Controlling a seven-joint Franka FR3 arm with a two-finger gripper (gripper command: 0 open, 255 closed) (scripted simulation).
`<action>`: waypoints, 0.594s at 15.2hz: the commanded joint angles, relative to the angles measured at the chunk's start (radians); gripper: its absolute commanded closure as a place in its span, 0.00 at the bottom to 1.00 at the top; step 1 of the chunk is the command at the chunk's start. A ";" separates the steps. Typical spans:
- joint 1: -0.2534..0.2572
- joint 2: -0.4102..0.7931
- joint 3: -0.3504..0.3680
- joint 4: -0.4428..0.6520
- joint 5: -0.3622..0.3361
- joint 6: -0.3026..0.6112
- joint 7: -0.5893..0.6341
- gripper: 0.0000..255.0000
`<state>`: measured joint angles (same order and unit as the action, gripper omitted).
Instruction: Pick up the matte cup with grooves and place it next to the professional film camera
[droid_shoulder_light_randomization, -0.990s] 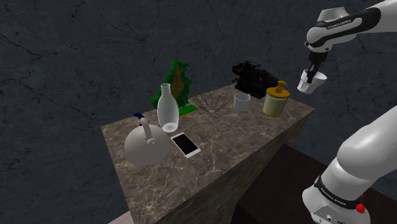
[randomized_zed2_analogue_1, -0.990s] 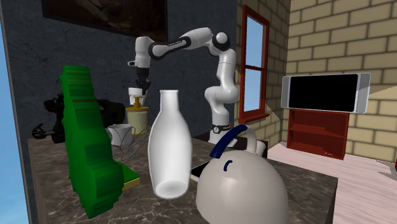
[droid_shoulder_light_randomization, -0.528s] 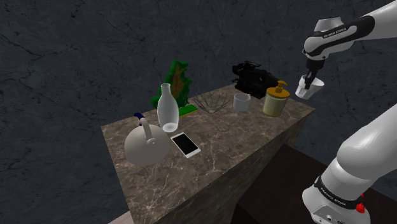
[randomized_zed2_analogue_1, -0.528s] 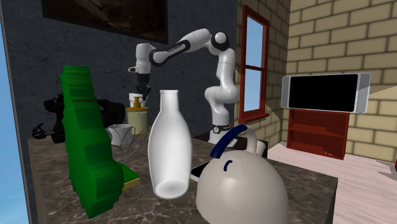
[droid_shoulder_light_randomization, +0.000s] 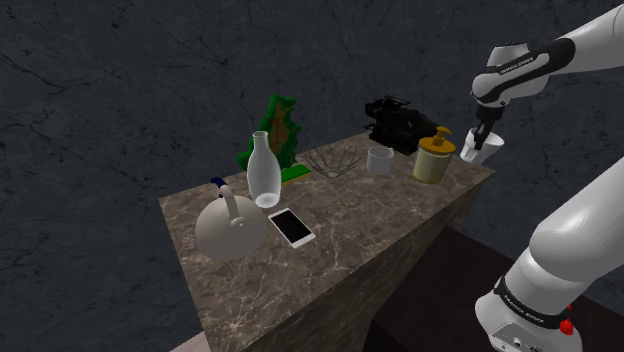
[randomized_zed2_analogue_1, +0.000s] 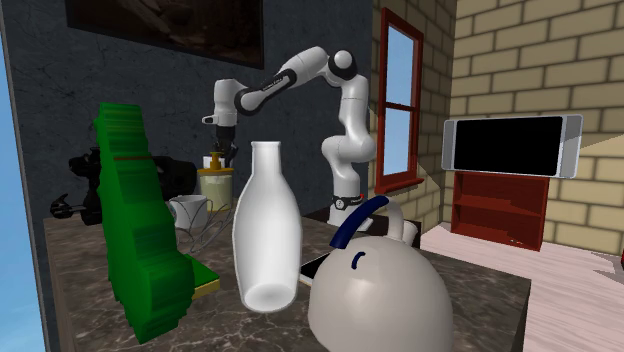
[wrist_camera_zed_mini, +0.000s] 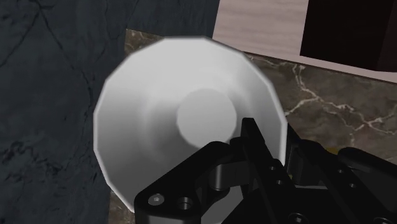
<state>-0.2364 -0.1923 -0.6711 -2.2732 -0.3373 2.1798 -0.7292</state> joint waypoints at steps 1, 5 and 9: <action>0.000 0.016 -0.006 -0.019 0.004 0.035 0.000 1.00; 0.001 0.050 -0.018 -0.048 0.014 0.094 -0.003 1.00; 0.003 0.088 -0.028 -0.075 0.030 0.154 -0.010 1.00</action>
<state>-0.2336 -0.1120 -0.6967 -2.3398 -0.3095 2.3183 -0.7382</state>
